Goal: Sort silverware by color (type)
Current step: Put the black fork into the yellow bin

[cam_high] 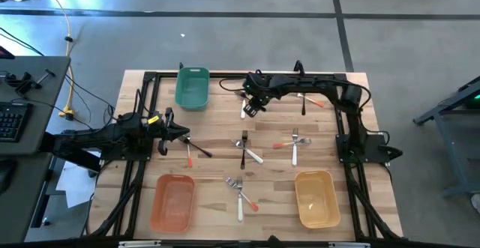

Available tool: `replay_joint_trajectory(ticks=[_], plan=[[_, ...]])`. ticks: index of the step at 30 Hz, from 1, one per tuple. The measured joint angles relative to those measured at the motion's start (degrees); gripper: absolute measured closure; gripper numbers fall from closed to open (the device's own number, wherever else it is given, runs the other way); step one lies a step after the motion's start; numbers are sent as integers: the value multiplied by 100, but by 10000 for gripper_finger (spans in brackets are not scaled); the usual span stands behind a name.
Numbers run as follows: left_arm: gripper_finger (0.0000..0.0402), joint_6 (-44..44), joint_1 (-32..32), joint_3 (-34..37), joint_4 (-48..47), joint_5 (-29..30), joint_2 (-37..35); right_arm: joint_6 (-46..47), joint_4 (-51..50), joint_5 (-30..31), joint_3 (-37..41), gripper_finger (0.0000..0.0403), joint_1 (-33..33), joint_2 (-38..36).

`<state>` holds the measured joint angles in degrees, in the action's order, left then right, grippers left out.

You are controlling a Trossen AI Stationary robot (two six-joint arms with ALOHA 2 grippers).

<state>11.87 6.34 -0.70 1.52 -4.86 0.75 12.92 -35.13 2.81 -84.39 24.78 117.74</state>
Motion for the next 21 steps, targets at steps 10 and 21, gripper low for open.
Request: replay_joint_trajectory(ticks=[10,21], plan=[[401,-1,0,0,0,0,0,213,-153,14,-15,302,113,159],[401,-1,0,1,0,0,0,207,-145,37,-6,302,150,159]])
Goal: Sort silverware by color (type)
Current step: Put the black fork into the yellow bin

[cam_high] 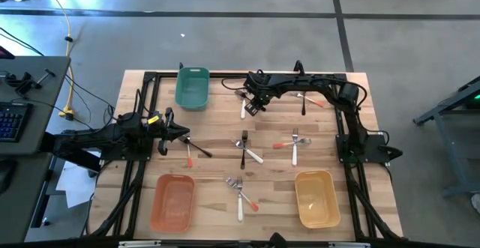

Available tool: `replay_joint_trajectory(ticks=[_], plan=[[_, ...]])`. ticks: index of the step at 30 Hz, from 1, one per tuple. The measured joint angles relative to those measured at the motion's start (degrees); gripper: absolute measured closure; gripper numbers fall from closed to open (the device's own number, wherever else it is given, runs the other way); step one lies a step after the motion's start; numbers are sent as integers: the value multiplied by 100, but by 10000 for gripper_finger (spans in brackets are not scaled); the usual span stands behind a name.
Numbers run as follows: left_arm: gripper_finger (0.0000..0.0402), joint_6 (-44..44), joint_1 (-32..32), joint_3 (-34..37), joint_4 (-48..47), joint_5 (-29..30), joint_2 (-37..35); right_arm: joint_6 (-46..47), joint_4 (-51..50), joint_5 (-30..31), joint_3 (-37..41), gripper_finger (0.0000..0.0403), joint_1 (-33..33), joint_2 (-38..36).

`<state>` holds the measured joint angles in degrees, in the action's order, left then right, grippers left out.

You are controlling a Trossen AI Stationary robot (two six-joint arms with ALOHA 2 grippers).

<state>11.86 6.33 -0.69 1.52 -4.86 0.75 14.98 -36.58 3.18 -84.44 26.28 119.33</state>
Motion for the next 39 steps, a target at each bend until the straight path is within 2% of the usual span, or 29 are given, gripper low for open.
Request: replay_joint_trajectory(ticks=[8,14,34,39], plan=[[401,-1,2,-2,0,0,0,-65,49,222,2,302,31,0],[401,-1,0,1,2,0,0,-68,48,-79,4,302,116,0],[401,-1,-1,-1,0,9,-2,-23,52,-157,-7,302,70,260],[401,-1,-1,-2,2,7,-1,18,-215,-154,-2,315,35,193]])
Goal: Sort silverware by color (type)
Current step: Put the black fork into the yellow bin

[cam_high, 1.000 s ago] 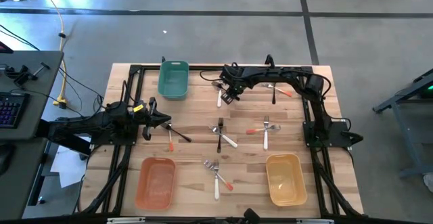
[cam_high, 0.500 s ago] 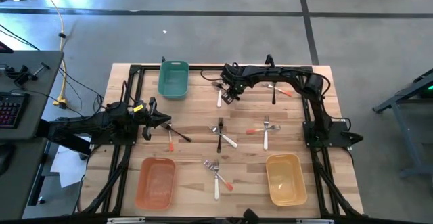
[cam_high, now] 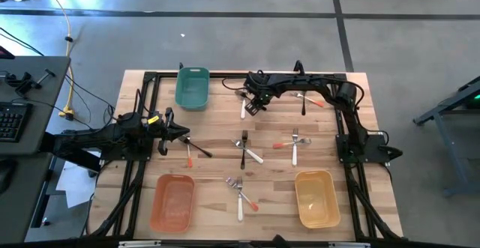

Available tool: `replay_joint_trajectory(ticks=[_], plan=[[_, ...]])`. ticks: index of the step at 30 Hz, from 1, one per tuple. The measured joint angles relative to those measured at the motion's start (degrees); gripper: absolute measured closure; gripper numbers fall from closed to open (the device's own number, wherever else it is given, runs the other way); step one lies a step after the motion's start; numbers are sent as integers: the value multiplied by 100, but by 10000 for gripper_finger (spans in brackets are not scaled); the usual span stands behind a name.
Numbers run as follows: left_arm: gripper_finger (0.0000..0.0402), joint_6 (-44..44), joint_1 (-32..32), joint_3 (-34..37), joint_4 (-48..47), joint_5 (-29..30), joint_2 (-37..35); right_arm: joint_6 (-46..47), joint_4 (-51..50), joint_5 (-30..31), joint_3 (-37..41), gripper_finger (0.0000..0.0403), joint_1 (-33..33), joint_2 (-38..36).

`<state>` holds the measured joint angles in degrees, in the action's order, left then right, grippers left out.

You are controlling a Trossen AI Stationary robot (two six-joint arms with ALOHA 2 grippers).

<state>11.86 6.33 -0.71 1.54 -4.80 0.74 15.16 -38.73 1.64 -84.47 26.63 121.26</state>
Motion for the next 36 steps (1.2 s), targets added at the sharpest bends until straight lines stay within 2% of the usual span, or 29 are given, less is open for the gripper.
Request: replay_joint_trajectory(ticks=[13,26,31,36], plan=[[401,0,0,0,-2,4,1,29,-478,22,4,389,-175,-41],[401,0,2,2,-2,7,1,402,-1518,-153,42,390,-351,-588],[401,0,1,1,-2,7,1,710,-1919,-120,42,390,-651,-783],[401,0,0,0,0,7,1,864,-1865,-103,26,395,-1039,-960]])
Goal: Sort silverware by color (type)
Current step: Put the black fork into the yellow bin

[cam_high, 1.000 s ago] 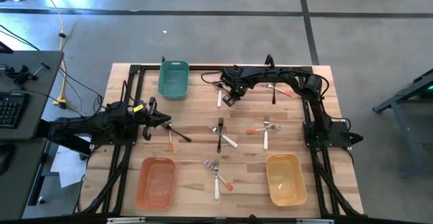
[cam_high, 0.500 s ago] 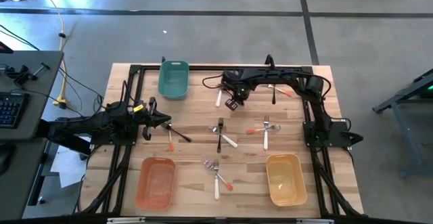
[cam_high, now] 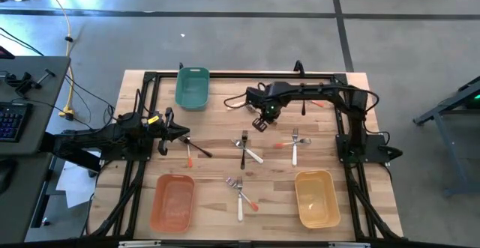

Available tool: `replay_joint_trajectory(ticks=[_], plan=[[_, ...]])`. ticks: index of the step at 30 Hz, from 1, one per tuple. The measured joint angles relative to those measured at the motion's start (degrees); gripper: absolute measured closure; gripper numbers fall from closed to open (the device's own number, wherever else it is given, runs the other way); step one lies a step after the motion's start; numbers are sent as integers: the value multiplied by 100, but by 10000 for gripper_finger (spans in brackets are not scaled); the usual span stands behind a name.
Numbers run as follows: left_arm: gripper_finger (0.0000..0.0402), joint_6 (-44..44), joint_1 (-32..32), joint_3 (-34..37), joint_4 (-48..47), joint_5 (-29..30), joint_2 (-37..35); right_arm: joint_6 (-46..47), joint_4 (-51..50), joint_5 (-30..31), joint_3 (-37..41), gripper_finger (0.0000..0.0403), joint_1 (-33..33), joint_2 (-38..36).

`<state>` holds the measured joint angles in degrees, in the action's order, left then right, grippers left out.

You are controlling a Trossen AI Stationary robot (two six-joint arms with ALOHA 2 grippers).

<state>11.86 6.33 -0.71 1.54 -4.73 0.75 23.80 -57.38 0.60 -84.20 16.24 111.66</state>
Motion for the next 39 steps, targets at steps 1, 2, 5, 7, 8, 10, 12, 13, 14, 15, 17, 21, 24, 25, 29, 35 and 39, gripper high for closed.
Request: replay_joint_trajectory(ticks=[1,2,5,7,8,10,12,13,14,15,17,21,24,25,29,35,39], plan=[[401,0,2,0,-2,0,-2,35,11,2,0,397,-71,-43],[401,1,1,1,-2,1,-1,82,-17,34,0,400,-148,-69],[401,0,2,1,-1,2,-2,194,-14,144,0,403,-345,-167],[401,0,1,0,-4,0,-2,220,0,306,0,401,-444,-206],[401,0,1,0,-4,0,-2,212,31,397,0,400,-481,-208],[401,0,0,0,-2,0,-2,175,175,570,0,396,-517,-208],[401,0,0,1,-1,0,-2,27,420,659,0,387,-480,-208],[401,0,0,0,-2,0,-2,-71,582,664,0,380,-439,-208],[401,0,2,1,-2,0,-2,-180,736,664,0,372,-390,-208],[401,1,0,0,-2,0,-2,-309,888,660,-1,363,-326,-199],[401,0,0,0,-2,0,-1,-575,1147,602,-2,342,-184,-169],[401,0,0,0,-2,0,-2,-935,1354,481,-5,305,117,25],[401,0,0,0,-5,2,-1,-1103,1327,403,-5,291,334,240],[401,0,0,0,5,1,2,-1162,1322,361,-5,290,391,315],[401,0,0,0,-6,24,4,-1310,1327,208,-5,289,541,605],[401,0,1,0,-6,26,4,-1380,1412,191,-14,289,580,848],[401,0,2,0,-6,25,4,-1380,1422,190,-20,291,580,856]])
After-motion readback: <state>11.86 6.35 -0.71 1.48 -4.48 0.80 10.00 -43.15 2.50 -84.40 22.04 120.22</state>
